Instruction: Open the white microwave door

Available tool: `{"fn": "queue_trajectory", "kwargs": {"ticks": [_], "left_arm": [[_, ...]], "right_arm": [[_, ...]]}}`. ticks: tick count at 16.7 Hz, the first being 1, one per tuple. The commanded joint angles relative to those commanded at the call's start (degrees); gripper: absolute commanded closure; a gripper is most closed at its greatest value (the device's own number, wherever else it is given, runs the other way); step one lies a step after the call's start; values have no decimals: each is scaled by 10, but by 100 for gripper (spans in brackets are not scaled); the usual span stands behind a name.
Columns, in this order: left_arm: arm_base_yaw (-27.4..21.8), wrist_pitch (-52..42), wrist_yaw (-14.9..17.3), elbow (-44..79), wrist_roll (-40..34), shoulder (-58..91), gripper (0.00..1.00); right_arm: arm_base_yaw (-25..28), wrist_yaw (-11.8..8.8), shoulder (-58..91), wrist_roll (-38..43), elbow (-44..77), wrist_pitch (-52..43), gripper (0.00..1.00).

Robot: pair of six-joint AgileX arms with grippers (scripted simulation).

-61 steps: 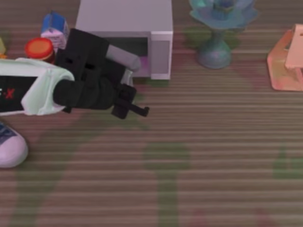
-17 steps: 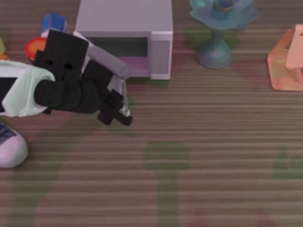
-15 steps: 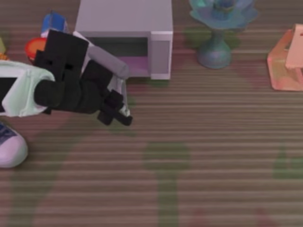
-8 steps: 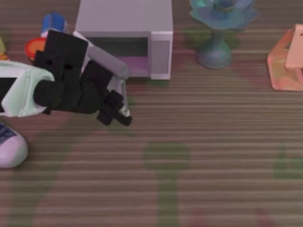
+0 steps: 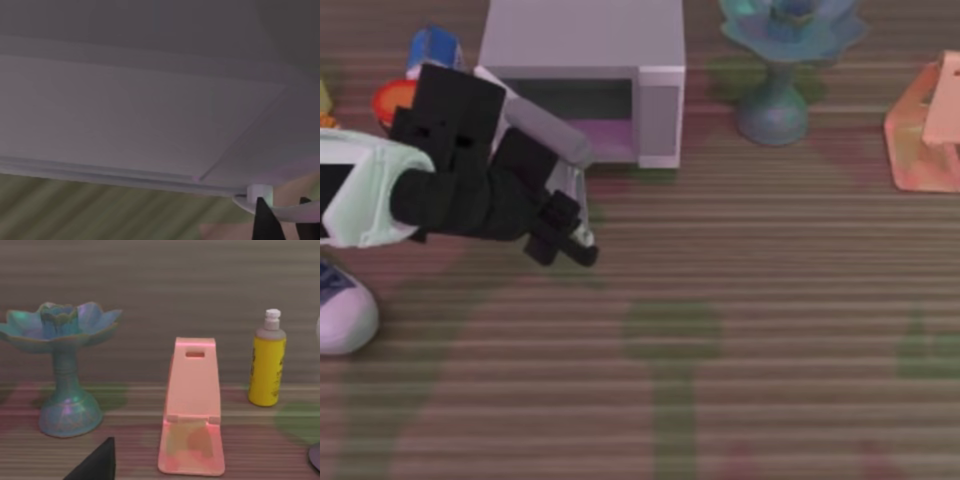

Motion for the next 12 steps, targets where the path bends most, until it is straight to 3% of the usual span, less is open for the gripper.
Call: {"fn": "queue_trajectory", "kwargs": {"ticks": [5, 12], "left_arm": [[0, 0, 0, 0, 0, 0, 100], [12, -8, 23, -4, 28, -6, 100]], "right_arm": [[0, 0, 0, 0, 0, 0, 0], [0, 0, 0, 0, 0, 0, 0]]}}
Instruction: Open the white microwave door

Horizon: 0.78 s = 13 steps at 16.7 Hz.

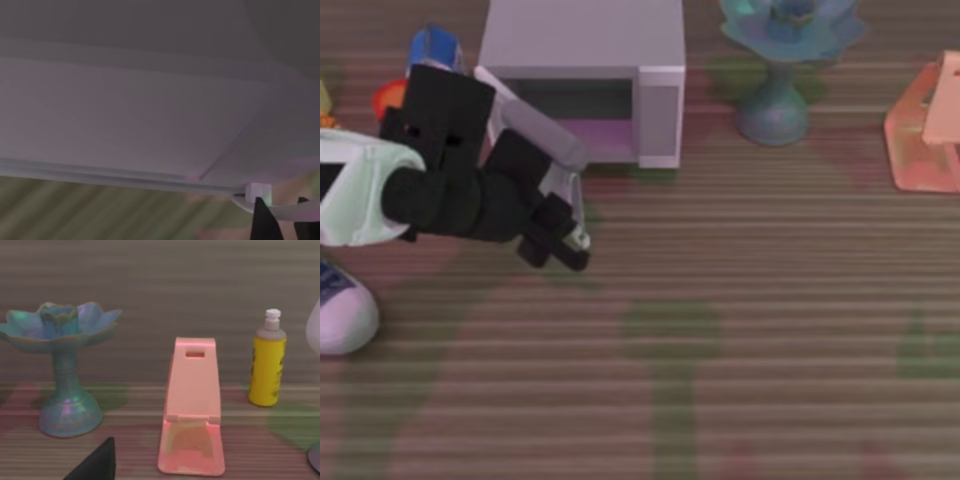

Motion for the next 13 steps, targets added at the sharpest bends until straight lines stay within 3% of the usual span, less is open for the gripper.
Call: {"fn": "queue_trajectory", "kwargs": {"ticks": [13], "left_arm": [[8, -5, 10, -3, 15, -2, 100]], "right_arm": [[0, 0, 0, 0, 0, 0, 0]]}}
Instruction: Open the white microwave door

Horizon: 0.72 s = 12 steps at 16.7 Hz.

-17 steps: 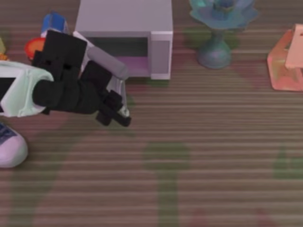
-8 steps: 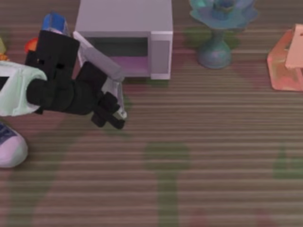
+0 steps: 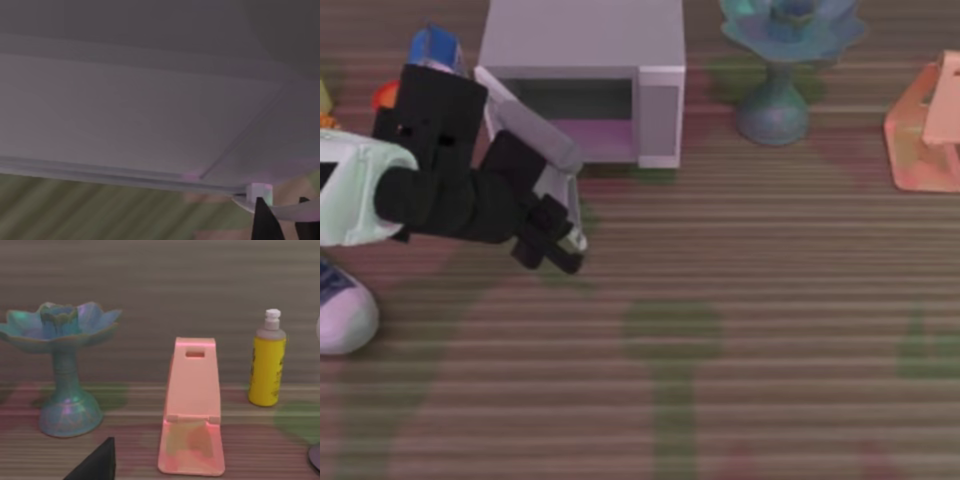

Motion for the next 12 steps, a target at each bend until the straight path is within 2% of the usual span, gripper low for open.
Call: {"fn": "queue_trajectory", "kwargs": {"ticks": [12], "left_arm": [[0, 0, 0, 0, 0, 0, 100]], "right_arm": [[0, 0, 0, 0, 0, 0, 0]]}}
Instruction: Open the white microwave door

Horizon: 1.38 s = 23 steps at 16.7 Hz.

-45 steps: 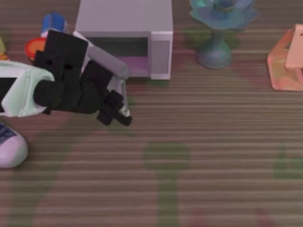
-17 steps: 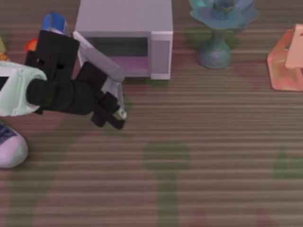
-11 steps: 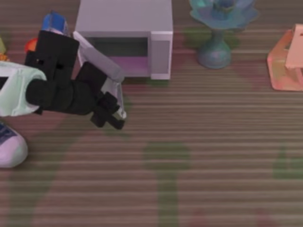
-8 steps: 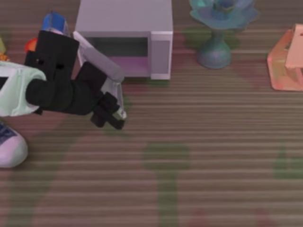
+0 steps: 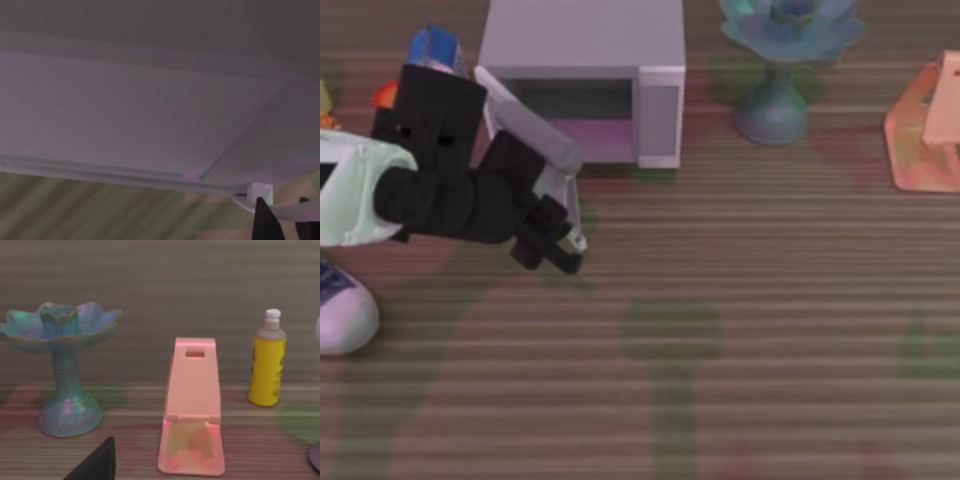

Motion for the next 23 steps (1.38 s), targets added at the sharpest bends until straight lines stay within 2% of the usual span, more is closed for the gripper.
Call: {"fn": "queue_trajectory", "kwargs": {"ticks": [4, 12, 23], "left_arm": [[-3, -1, 5, -1, -1, 0, 100], [21, -18, 33, -3, 47, -5, 100], [21, -18, 34, -3, 48, -5, 100]], "right_arm": [[0, 0, 0, 0, 0, 0, 0], [0, 0, 0, 0, 0, 0, 0], [0, 0, 0, 0, 0, 0, 0]]}}
